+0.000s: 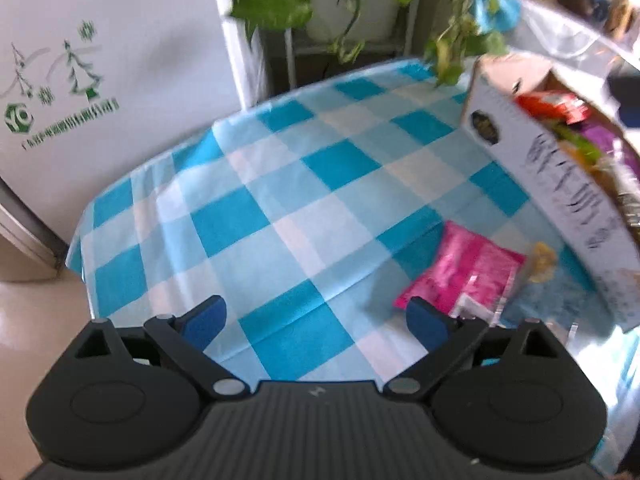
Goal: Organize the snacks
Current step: 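Move the left tool to the pink packet while the right tool approaches the blue-and-yellow packet, then close the left tool on the pink packet while the right tool grasps the blue-and-yellow packet, then lift the pink packet with the left tool while the right tool carries its packet to the box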
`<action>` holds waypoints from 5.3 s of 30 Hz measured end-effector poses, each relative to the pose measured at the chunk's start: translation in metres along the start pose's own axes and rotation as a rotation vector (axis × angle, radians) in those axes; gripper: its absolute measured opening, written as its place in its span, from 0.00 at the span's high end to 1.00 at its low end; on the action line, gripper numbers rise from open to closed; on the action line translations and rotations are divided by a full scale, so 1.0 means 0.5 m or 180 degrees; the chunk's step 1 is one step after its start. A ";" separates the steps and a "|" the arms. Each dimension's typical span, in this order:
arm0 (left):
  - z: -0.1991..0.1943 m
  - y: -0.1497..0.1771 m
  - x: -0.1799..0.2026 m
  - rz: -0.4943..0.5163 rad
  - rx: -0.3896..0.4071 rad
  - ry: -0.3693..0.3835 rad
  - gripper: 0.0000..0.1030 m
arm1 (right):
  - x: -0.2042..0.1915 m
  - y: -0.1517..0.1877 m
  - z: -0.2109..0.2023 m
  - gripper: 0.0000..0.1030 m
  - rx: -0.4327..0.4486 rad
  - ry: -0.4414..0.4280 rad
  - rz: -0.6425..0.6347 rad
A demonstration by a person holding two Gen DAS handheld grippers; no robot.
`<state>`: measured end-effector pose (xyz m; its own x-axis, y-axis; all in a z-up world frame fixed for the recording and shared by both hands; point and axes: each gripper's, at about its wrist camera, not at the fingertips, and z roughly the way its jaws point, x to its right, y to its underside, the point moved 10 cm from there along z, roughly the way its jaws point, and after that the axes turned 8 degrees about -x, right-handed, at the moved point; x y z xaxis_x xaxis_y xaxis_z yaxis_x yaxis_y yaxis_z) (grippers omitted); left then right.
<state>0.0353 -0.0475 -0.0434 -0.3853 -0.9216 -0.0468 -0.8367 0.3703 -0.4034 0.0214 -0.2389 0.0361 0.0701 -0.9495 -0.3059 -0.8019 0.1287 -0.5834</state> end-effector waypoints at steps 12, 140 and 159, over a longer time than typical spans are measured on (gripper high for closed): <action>-0.063 -0.010 -0.050 -0.0395 0.0356 0.0193 0.06 | -0.058 0.211 0.072 0.32 -0.0594 0.0369 -0.0005; 0.039 -0.028 -0.010 -0.0448 0.0287 0.0266 0.50 | -0.058 0.050 0.186 0.45 -0.0585 0.0660 0.0044; -0.007 -0.058 -0.042 -0.0782 0.0513 0.0272 0.50 | -0.078 0.021 0.138 0.45 -0.0330 0.0639 -0.0143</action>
<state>0.0661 -0.0386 -0.0277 -0.2162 -0.9656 0.1445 -0.8391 0.1081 -0.5332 0.0511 -0.1806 -0.0101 -0.0040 -0.9928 -0.1195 -0.8580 0.0648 -0.5095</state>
